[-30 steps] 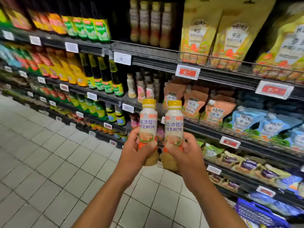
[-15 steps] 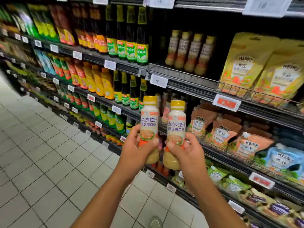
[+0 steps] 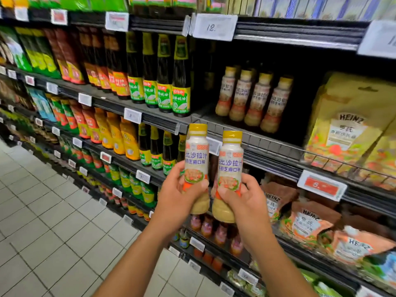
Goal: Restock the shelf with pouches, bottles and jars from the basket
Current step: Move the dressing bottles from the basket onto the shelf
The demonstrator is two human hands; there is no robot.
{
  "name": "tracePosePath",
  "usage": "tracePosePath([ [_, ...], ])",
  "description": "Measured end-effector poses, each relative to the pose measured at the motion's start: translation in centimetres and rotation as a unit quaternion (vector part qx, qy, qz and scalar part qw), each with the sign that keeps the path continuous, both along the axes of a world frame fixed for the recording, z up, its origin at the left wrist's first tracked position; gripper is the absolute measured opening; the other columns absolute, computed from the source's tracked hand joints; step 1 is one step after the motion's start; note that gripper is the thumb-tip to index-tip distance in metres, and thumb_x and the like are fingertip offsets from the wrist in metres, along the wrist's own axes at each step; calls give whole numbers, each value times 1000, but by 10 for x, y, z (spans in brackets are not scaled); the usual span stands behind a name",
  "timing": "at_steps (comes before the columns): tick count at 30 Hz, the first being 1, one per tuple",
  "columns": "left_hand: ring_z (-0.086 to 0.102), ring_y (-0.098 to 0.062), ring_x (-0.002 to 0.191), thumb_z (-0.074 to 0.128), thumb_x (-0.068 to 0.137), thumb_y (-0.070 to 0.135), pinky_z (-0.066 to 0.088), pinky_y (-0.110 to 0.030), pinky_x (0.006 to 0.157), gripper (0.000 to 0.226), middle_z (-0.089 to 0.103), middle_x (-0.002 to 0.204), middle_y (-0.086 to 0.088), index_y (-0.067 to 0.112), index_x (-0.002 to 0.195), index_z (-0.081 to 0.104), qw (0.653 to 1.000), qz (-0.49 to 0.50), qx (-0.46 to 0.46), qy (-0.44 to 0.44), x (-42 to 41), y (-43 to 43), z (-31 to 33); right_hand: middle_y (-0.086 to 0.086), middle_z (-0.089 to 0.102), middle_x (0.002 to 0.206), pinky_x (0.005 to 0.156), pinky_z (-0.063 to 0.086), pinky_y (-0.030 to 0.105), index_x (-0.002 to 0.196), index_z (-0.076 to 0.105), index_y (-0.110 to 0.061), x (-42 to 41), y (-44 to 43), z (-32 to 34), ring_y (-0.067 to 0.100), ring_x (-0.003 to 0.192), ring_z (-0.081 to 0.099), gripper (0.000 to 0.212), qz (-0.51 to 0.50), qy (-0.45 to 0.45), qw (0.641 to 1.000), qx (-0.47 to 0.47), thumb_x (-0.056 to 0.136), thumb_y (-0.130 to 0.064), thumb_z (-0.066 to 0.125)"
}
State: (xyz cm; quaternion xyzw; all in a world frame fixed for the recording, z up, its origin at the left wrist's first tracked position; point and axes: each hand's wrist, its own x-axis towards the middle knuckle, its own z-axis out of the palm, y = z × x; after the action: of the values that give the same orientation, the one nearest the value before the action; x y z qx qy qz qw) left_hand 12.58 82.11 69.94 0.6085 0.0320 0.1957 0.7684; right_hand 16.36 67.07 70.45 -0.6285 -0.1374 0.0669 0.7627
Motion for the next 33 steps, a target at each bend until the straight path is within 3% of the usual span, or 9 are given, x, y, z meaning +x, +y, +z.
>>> tracePosePath([
  [2,71,-19,86,79,72,30,57,-31,72,42,75,97,-5,33,111,63,1000,-7,0,-8,19,6,8,-2,77,90,58,57,44,113,57,-16,18,6,7,14,66,72,39,-8,-14,1000,0,81,-10,79],
  [4,71,-22,88,79,70,35,58,-33,72,42,74,98,-5,35,110,64,1000,-16,5,-17,37,12,15,-1,77,91,65,60,32,113,58,-15,34,11,16,14,78,74,45,-18,-23,1000,4,73,-17,80],
  [8,72,-19,86,75,77,25,57,-30,71,38,75,96,0,27,113,61,999,-25,13,-43,70,23,30,1,76,86,64,59,31,111,57,-13,63,19,30,17,76,72,34,-37,-35,999,10,84,-1,75],
  [12,70,-12,88,72,78,21,56,-25,73,41,75,95,3,23,116,60,997,-34,26,-71,102,35,49,1,76,84,59,56,27,112,56,-10,87,28,45,14,73,71,34,-57,-54,997,11,84,0,74],
  [16,70,-15,95,72,80,20,56,-26,77,43,75,101,1,21,121,59,993,-68,39,-90,136,51,67,2,78,90,74,61,33,112,57,-11,111,41,64,16,82,73,48,-99,-82,992,10,71,-17,79],
  [23,72,-10,92,70,89,6,57,-24,77,33,77,102,5,23,115,61,984,-116,78,-115,200,75,94,2,78,96,68,58,27,111,64,-17,154,56,93,16,88,76,45,-156,-119,980,-22,71,-29,81],
  [28,70,-11,103,75,86,12,56,-29,87,40,74,110,2,26,121,59,979,-128,121,-105,237,90,98,4,78,95,75,62,38,105,65,-13,181,66,99,17,88,76,55,-214,-96,970,-69,61,-38,87],
  [30,68,-6,103,77,84,14,55,-24,88,47,73,111,5,22,126,58,975,-128,152,-101,248,95,96,0,78,94,75,61,31,104,70,-15,188,67,99,14,88,75,44,-217,-111,964,-105,68,-32,88],
  [33,68,4,95,80,81,15,52,-11,77,50,73,102,18,27,123,56,968,-142,186,-93,263,101,89,-5,78,92,69,57,21,107,72,-14,194,67,96,9,86,75,35,-220,-118,957,-147,76,-23,87],
])
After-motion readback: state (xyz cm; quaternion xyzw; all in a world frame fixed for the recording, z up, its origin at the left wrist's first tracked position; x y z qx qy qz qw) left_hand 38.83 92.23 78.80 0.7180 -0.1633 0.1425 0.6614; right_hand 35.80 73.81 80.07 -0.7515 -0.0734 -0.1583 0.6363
